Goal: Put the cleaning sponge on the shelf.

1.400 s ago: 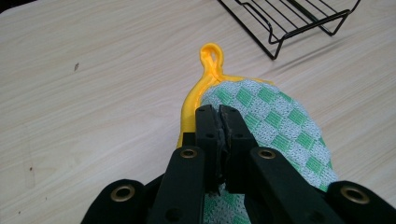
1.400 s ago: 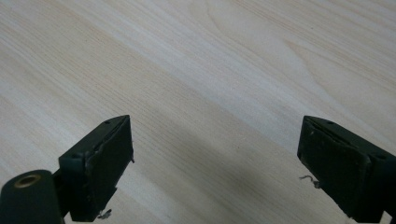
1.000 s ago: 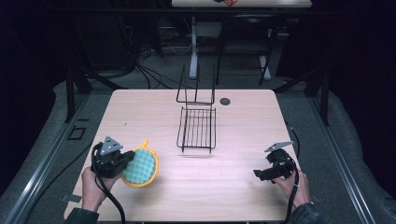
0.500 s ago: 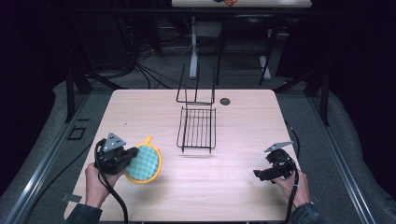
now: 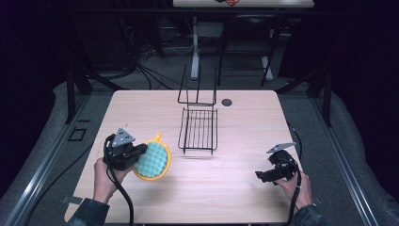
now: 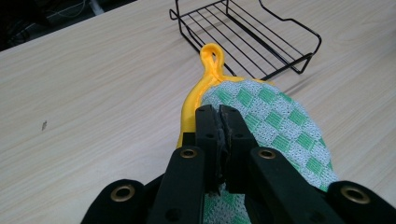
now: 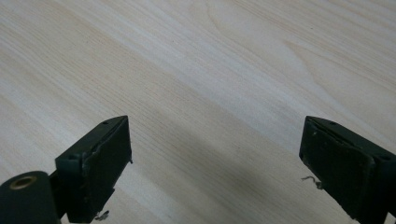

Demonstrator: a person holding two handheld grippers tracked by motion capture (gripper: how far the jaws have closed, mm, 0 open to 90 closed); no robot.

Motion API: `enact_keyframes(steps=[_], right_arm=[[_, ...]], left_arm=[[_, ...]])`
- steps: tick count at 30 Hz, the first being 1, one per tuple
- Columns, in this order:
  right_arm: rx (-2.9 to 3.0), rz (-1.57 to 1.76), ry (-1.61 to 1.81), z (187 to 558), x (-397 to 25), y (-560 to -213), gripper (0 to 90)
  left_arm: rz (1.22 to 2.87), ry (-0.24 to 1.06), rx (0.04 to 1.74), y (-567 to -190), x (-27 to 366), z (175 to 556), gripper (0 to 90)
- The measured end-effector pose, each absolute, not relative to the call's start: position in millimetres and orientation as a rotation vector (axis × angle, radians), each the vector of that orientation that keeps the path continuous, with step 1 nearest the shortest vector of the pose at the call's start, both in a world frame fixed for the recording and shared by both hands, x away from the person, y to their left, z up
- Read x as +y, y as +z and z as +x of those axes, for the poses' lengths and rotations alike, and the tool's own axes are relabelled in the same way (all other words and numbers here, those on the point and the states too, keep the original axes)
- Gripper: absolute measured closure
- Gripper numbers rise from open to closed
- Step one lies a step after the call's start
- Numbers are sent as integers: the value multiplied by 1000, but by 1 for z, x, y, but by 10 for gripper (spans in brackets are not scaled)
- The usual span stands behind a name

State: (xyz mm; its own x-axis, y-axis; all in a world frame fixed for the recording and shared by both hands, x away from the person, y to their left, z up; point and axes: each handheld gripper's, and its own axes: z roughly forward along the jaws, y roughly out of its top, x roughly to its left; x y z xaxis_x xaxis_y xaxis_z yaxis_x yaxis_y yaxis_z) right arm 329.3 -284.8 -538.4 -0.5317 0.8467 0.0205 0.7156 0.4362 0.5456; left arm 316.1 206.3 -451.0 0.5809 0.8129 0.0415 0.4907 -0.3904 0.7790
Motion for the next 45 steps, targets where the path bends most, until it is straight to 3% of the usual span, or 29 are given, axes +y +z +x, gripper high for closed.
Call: enact_keyframes(steps=[45], right_arm=[[2430, 1346, 734, 328, -285, -536, 81]], left_arm=[[2055, 533, 950, -441, 167, 351, 874]])
